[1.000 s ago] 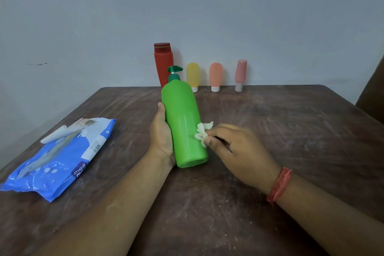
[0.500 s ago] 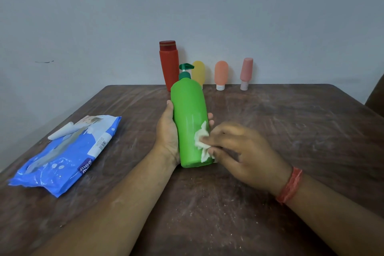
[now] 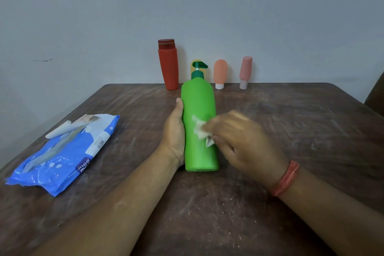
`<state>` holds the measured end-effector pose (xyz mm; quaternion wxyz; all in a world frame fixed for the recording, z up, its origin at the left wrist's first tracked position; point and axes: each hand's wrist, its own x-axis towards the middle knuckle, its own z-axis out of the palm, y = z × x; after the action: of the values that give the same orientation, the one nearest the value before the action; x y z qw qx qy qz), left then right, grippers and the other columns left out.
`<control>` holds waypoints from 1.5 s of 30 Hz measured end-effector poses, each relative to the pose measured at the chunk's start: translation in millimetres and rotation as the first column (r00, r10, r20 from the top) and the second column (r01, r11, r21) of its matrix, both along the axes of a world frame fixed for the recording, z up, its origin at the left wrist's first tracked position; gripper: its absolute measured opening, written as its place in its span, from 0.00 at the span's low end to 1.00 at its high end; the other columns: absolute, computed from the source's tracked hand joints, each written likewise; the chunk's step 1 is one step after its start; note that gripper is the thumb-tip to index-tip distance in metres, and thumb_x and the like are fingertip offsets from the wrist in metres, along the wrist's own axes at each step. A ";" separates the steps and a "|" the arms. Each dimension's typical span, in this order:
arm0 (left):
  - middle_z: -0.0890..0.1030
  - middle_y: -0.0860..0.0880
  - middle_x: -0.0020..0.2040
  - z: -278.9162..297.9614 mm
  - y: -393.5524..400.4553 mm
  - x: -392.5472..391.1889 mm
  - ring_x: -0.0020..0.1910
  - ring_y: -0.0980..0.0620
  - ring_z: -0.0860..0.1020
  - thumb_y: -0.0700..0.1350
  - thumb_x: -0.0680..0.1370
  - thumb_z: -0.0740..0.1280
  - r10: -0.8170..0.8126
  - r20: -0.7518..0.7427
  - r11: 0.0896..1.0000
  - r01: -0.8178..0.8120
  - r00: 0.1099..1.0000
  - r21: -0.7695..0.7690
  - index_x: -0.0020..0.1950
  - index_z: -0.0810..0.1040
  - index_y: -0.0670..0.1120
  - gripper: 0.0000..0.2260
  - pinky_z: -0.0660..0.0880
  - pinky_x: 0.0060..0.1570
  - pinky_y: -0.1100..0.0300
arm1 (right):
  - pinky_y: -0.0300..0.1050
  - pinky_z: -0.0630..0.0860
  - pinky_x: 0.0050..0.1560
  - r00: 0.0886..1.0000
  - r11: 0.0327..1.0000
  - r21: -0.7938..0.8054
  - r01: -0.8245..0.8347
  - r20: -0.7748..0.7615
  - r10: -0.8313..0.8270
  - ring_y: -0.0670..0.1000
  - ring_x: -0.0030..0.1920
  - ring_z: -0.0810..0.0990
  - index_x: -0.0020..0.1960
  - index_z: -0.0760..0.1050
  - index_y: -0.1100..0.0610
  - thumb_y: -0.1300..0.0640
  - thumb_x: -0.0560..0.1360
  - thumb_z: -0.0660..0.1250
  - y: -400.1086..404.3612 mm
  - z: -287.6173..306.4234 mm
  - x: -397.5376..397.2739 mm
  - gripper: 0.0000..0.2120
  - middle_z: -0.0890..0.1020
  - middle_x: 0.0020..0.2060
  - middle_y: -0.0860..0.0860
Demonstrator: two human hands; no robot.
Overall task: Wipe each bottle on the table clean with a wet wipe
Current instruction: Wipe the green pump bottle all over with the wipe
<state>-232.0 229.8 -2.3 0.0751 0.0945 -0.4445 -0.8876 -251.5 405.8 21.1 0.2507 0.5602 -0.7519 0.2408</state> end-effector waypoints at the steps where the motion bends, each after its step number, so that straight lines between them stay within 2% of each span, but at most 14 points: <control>1: 0.84 0.38 0.52 0.5 1.9 -0.5 0.44 0.42 0.85 0.67 0.82 0.53 0.011 0.002 1.000 -0.011 1.000 -0.018 0.63 0.81 0.39 0.34 0.83 0.42 0.52 | 0.47 0.77 0.51 0.997 0.997 -0.037 0.068 0.046 -0.066 0.52 0.51 0.77 0.64 0.77 0.56 0.66 0.75 0.69 -2.3 2.3 -2.2 0.19 0.82 0.52 0.50; 4: 0.84 0.38 0.55 0.6 6.1 -0.3 0.47 0.41 0.84 0.67 0.82 0.53 0.035 0.008 0.999 -0.035 0.999 -0.040 0.68 0.79 0.40 0.34 0.82 0.45 0.49 | 0.48 0.77 0.50 0.980 0.981 -0.058 0.184 0.087 -0.179 0.52 0.52 0.75 0.67 0.75 0.55 0.66 0.75 0.68 -9.4 6.4 -4.8 0.21 0.81 0.52 0.50; 10: 0.85 0.39 0.44 0.2 0.1 2.2 0.39 0.44 0.85 0.68 0.81 0.53 -0.038 -0.036 0.998 0.040 0.999 0.052 0.47 0.88 0.40 0.36 0.83 0.38 0.53 | 0.49 0.76 0.60 1.000 0.995 0.099 -0.014 -0.024 0.016 0.57 0.58 0.76 0.64 0.78 0.61 0.68 0.75 0.64 -0.9 -6.4 7.8 0.17 0.78 0.61 0.56; 15: 0.83 0.40 0.54 4.1 8.2 3.9 0.50 0.43 0.82 0.67 0.81 0.55 -0.061 -0.074 0.998 0.063 0.995 0.019 0.61 0.82 0.42 0.32 0.78 0.54 0.49 | 0.53 0.75 0.64 0.987 0.987 -0.059 0.152 0.062 -0.148 0.60 0.61 0.75 0.64 0.77 0.66 0.71 0.75 0.65 -12.8 9.3 -2.7 0.18 0.78 0.61 0.59; 21: 0.81 0.40 0.42 7.7 5.2 7.7 0.39 0.45 0.81 0.67 0.79 0.58 -0.026 -0.110 0.998 0.033 0.994 0.059 0.50 0.83 0.40 0.31 0.80 0.42 0.54 | 0.42 0.68 0.68 0.989 0.980 0.163 -0.117 -0.071 0.130 0.54 0.61 0.75 0.60 0.80 0.61 0.66 0.73 0.64 4.0 2.1 15.7 0.16 0.80 0.58 0.53; 23: 0.81 0.42 0.40 9.0 8.3 7.9 0.37 0.46 0.81 0.67 0.79 0.59 -0.026 -0.107 0.998 0.033 0.994 0.055 0.47 0.83 0.41 0.29 0.80 0.40 0.56 | 0.40 0.67 0.68 0.996 0.994 0.101 -0.050 -0.066 0.056 0.55 0.60 0.76 0.60 0.80 0.62 0.67 0.73 0.66 -3.5 6.0 12.8 0.16 0.80 0.58 0.54; 25: 0.81 0.45 0.39 9.8 11.8 9.8 0.36 0.49 0.82 0.67 0.79 0.59 -0.056 -0.117 0.997 0.062 0.991 0.049 0.45 0.84 0.43 0.29 0.81 0.37 0.58 | 0.44 0.70 0.67 0.996 0.998 0.024 0.058 -0.071 -0.056 0.58 0.60 0.77 0.62 0.79 0.64 0.67 0.74 0.67 -16.0 10.5 12.1 0.16 0.80 0.59 0.57; 27: 0.81 0.47 0.36 11.3 12.3 12.1 0.34 0.51 0.82 0.67 0.79 0.59 -0.083 -0.127 0.995 0.090 0.988 0.050 0.42 0.85 0.44 0.28 0.80 0.35 0.60 | 0.48 0.71 0.68 0.995 0.997 0.046 0.069 -0.079 -0.065 0.58 0.62 0.76 0.63 0.78 0.65 0.66 0.75 0.68 -19.5 11.9 15.2 0.16 0.79 0.60 0.57; 30: 0.76 0.46 0.38 17.4 12.1 12.6 0.36 0.50 0.77 0.65 0.76 0.62 -0.054 -0.120 0.997 0.059 0.991 0.041 0.51 0.80 0.41 0.27 0.77 0.36 0.58 | 0.46 0.71 0.67 0.993 0.990 0.122 -0.078 -0.084 0.088 0.54 0.62 0.76 0.60 0.80 0.61 0.63 0.76 0.65 -7.0 9.3 17.4 0.14 0.80 0.58 0.53; 33: 0.75 0.44 0.43 16.6 13.5 9.0 0.41 0.48 0.76 0.63 0.75 0.65 -0.012 -0.140 1.000 0.012 0.990 -0.001 0.63 0.71 0.43 0.27 0.77 0.39 0.55 | 0.44 0.70 0.66 0.997 0.999 0.037 -0.014 -0.074 0.017 0.53 0.61 0.75 0.60 0.80 0.62 0.62 0.77 0.65 -8.7 13.2 18.4 0.14 0.80 0.58 0.54; 36: 0.80 0.45 0.45 11.2 12.6 8.1 0.45 0.47 0.81 0.64 0.77 0.65 -0.055 -0.175 0.998 0.055 0.983 -0.004 0.59 0.76 0.42 0.26 0.81 0.46 0.53 | 0.41 0.64 0.70 0.995 0.996 0.015 0.087 -0.053 -0.086 0.54 0.64 0.73 0.64 0.77 0.63 0.60 0.77 0.67 -16.7 17.8 17.0 0.16 0.79 0.62 0.55; 40: 0.81 0.45 0.38 9.9 5.0 8.8 0.37 0.48 0.83 0.68 0.75 0.64 -0.042 -0.156 0.998 0.048 0.987 0.033 0.45 0.85 0.44 0.27 0.81 0.37 0.56 | 0.44 0.71 0.65 0.991 0.978 0.166 -0.123 -0.027 0.129 0.51 0.61 0.76 0.58 0.82 0.57 0.56 0.79 0.63 0.8 14.8 17.4 0.12 0.80 0.58 0.50; 42: 0.79 0.44 0.39 9.1 3.9 6.8 0.36 0.48 0.81 0.69 0.72 0.65 0.004 -0.137 1.000 0.000 0.991 0.027 0.47 0.83 0.43 0.29 0.80 0.35 0.57 | 0.45 0.74 0.62 0.981 0.963 0.202 -0.179 -0.039 0.190 0.50 0.60 0.77 0.56 0.83 0.57 0.57 0.79 0.63 6.0 12.4 17.5 0.11 0.81 0.56 0.50; 45: 0.78 0.45 0.38 8.9 5.4 7.0 0.34 0.49 0.81 0.69 0.74 0.64 -0.017 -0.132 0.999 0.022 0.991 0.032 0.49 0.81 0.43 0.28 0.79 0.32 0.58 | 0.39 0.68 0.68 0.993 0.988 0.125 -0.088 -0.073 0.098 0.51 0.62 0.76 0.60 0.81 0.59 0.60 0.78 0.66 -1.9 11.5 13.4 0.12 0.81 0.59 0.51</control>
<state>-225.0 235.2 6.6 0.0940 0.0325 -0.4245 -0.8999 -238.2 403.8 32.5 0.2340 0.6181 -0.7277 0.1835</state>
